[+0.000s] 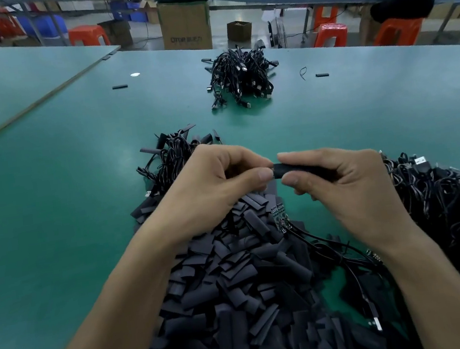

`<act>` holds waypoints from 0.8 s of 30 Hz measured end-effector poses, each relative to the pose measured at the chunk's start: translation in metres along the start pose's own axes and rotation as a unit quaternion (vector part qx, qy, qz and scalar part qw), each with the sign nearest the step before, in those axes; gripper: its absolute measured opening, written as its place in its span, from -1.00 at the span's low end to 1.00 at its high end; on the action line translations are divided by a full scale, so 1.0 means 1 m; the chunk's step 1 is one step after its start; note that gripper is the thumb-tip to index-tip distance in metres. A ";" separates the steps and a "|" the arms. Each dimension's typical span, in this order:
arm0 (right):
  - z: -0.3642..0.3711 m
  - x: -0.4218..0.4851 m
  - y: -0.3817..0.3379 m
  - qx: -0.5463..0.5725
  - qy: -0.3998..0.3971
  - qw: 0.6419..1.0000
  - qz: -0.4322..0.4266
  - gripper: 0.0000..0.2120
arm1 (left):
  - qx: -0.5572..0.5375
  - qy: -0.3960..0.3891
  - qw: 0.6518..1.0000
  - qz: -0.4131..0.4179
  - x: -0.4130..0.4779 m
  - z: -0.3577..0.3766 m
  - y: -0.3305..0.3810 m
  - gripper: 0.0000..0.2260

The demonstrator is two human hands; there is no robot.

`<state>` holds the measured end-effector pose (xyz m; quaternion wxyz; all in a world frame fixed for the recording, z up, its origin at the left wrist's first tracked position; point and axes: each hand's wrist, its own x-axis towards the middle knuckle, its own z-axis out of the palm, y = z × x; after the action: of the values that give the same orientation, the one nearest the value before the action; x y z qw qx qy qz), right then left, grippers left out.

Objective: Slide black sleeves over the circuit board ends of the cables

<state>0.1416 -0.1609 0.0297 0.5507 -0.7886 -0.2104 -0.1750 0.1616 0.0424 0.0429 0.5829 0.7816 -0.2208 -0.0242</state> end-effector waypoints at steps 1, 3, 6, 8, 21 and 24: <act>0.000 0.000 0.000 0.010 -0.019 1.000 -0.002 -0.75 | -0.015 -0.005 1.000 -0.003 0.000 0.000 0.000 -0.87; 0.001 0.000 -0.001 0.029 -0.044 0.999 -0.001 -0.75 | -0.038 -0.003 0.999 -0.010 0.000 0.001 -0.002 -0.77; 0.003 0.000 -0.002 0.050 -0.047 0.998 0.001 -0.78 | -0.063 0.007 0.998 -0.007 0.000 0.001 -0.004 -0.72; 0.004 0.000 -0.002 0.061 -0.037 0.997 0.008 -0.80 | -0.070 0.007 0.997 -0.011 0.001 0.002 -0.006 -0.76; 0.005 0.002 0.005 0.056 0.050 0.996 0.050 -0.80 | 0.074 0.104 0.992 0.022 0.000 0.004 -0.007 -0.91; 0.007 0.002 0.006 0.056 0.052 0.996 0.052 -0.81 | 0.080 0.082 0.993 -0.010 0.001 0.005 -0.008 -0.88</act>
<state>0.1470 -0.1560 0.0238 0.6126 -0.7561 -0.1502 -0.1745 0.1637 0.0396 0.0343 0.5344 0.8271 -0.1660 0.0520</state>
